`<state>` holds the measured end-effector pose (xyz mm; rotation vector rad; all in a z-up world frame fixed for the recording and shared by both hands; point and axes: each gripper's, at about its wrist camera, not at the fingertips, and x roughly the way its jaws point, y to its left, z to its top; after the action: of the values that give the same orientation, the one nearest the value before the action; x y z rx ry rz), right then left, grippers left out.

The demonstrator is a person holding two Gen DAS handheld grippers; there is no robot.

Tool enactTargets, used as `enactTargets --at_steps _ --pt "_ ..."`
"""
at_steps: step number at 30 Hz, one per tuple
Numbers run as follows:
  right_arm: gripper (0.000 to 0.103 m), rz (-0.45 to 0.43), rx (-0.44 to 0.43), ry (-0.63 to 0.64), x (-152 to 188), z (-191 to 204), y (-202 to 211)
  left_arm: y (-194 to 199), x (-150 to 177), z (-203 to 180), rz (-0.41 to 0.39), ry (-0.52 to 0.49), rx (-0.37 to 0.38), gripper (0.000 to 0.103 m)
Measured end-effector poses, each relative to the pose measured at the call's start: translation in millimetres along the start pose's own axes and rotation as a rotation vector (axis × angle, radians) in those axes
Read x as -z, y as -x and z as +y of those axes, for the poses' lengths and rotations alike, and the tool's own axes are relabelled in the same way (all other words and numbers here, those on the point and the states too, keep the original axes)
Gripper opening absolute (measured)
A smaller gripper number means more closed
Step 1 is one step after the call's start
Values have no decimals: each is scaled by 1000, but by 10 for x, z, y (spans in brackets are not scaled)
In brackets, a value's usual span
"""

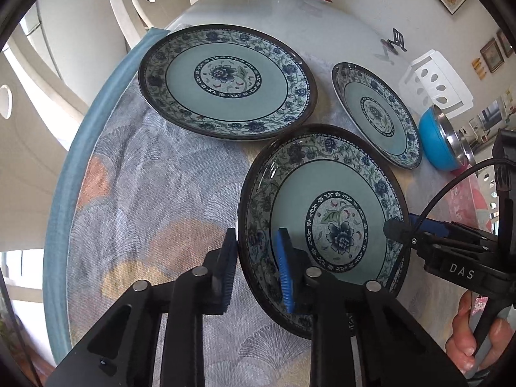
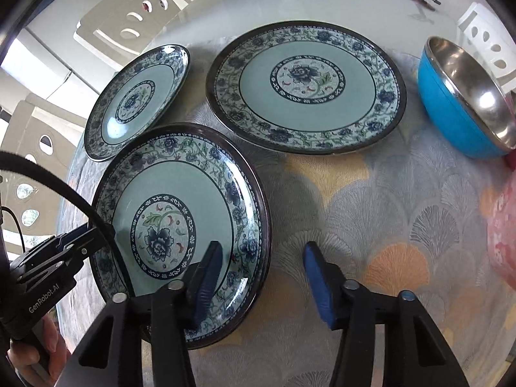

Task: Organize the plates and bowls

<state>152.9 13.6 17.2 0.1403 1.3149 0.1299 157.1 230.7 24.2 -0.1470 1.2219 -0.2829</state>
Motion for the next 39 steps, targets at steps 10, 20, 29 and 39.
enactTargets --at_steps 10,20,29,39 --pt "36 -18 -21 56 -17 116 -47 -4 6 13 -16 13 31 20" --pt "35 -53 -39 61 270 279 325 456 170 -45 -91 6 5 20" --pt "36 -95 -115 77 782 556 945 1092 585 -41 -173 54 -24 20" --pt "37 -21 -155 166 1442 783 957 1230 1272 33 -151 125 -109 20"
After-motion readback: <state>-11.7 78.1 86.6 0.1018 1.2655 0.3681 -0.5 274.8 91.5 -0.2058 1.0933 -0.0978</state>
